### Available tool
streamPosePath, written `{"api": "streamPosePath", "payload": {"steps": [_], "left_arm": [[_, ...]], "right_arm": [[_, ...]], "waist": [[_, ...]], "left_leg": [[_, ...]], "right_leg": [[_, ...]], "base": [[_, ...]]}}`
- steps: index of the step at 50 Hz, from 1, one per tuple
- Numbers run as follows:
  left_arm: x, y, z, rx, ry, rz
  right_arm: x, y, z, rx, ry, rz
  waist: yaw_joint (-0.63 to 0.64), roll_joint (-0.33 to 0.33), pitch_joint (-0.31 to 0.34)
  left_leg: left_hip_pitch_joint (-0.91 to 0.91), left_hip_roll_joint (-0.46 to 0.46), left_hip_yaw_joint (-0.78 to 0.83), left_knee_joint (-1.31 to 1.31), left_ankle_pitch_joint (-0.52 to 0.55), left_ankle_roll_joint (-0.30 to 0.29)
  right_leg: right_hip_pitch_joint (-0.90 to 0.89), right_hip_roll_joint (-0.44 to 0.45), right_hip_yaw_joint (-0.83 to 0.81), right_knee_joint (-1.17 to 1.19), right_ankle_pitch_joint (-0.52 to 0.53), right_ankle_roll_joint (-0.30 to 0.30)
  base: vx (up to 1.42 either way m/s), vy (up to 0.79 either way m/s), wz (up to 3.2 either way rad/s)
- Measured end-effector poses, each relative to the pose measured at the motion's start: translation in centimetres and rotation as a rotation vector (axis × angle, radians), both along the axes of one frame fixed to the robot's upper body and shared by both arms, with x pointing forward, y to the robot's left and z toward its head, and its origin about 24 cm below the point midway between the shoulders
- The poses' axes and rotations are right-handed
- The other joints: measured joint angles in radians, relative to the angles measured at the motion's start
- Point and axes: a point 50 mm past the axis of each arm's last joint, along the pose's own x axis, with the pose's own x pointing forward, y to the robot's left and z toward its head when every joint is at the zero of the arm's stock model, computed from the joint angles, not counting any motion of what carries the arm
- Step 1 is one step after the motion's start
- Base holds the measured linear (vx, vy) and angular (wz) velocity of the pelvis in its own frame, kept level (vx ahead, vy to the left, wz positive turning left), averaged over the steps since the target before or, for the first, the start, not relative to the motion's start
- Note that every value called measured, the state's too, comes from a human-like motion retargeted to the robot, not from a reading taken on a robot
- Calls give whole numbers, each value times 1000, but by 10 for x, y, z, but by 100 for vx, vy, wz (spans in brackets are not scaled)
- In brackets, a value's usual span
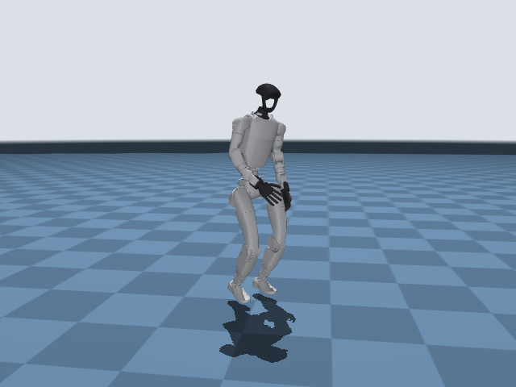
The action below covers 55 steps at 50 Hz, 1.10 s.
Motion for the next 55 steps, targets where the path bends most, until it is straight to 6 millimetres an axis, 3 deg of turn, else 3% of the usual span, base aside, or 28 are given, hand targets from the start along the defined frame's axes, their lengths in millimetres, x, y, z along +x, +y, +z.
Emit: {"api": "streamPosePath", "payload": {"steps": [5, 11, 17, 22, 28, 33, 37, 40, 43, 45, 50, 52, 55], "left_arm": [[4, 4, -3, 1, 39, 18], [30, 2, 12, -8, -75, 12], [52, -2, 28, 11, -199, 32], [57, -2, 35, 12, -252, 94], [51, 3, 33, 19, -239, 124], [24, 18, 19, 32, -137, 185], [-9, 27, 12, 12, -63, 212], [-16, 32, 20, -16, -92, 179], [-3, 29, 38, -51, -190, 132], [10, 22, 49, -79, -262, 102], [46, -8, 71, -169, -402, 62], [60, -20, 81, -199, -455, 55], [71, -30, 93, -232, -524, 78]], "right_arm": [[-13, -22, -19, 35, 127, -85], [-38, -40, -32, 110, 187, -166], [-60, -52, -43, 140, 236, -228], [-79, -55, -54, 178, 289, -286], [-93, -59, -51, 288, 275, -344], [-106, -71, -29, 377, 196, -343], [-126, -77, -6, 423, 175, -243], [-135, -77, 14, 433, 170, -128], [-139, -77, 19, 409, 198, -72], [-141, -77, 11, 394, 241, -78], [-139, -74, -32, 317, 379, -148], [-134, -71, -45, 290, 412, -173], [-117, -64, -50, 268, 393, -201]], "waist": [[9, 17, 20], [-32, 36, -7], [-76, 73, -26], [-136, 83, -27], [-182, 41, 1], [-168, -8, 35], [-131, 6, 20], [-90, 38, 16], [-42, 56, 12], [-14, 56, 0], [15, 30, -46], [20, 33, -54], [37, 55, -36]], "left_leg": [[27, 1, -25, -26, 32, -16], [34, 15, -10, -186, 126, -57], [84, 20, 11, -177, 129, -84], [197, -4, 13, -273, 173, -101], [326, -63, 11, -332, 23, -28], [387, -87, 19, -250, -95, 34], [300, 14, 73, 19, 15, -23], [150, 151, 108, 333, 128, -38], [5, 223, 111, 463, 153, -18], [-75, 229, 117, 418, 138, -10], [-173, 118, 135, -74, 148, -49], [-203, 92, 115, -162, 132, -56], [-275, 101, 68, 8, 41, -32]], "right_leg": [[34, -1, -15, -42, 17, -19], [32, -6, -51, -239, 169, 6], [-19, 21, -48, -329, 283, 27], [-100, 15, -47, -269, 352, 38], [-169, -106, -60, 111, 236, -20], [-40, -140, -40, 311, 191, -8], [137, -71, -81, 154, 112, -40], [227, 20, -88, -10, 39, -85], [259, 77, -65, -123, 42, -92], [263, 93, -44, -184, 85, -69], [280, 64, -23, -308, 145, 7], [303, 61, -23, -331, 109, 5], [348, 75, -30, -296, -52, -45]], "base": [[-6, -5, -23], [-12, -1, -22], [-18, 5, -50], [-16, 5, -57], [-8, 1, -54], [3, -4, -51], [6, -8, -73], [4, -8, -88], [2, -5, -85], [1, -2, -73], [-1, 1, -53], [-4, 0, -39], [-5, 1, -52]]}}
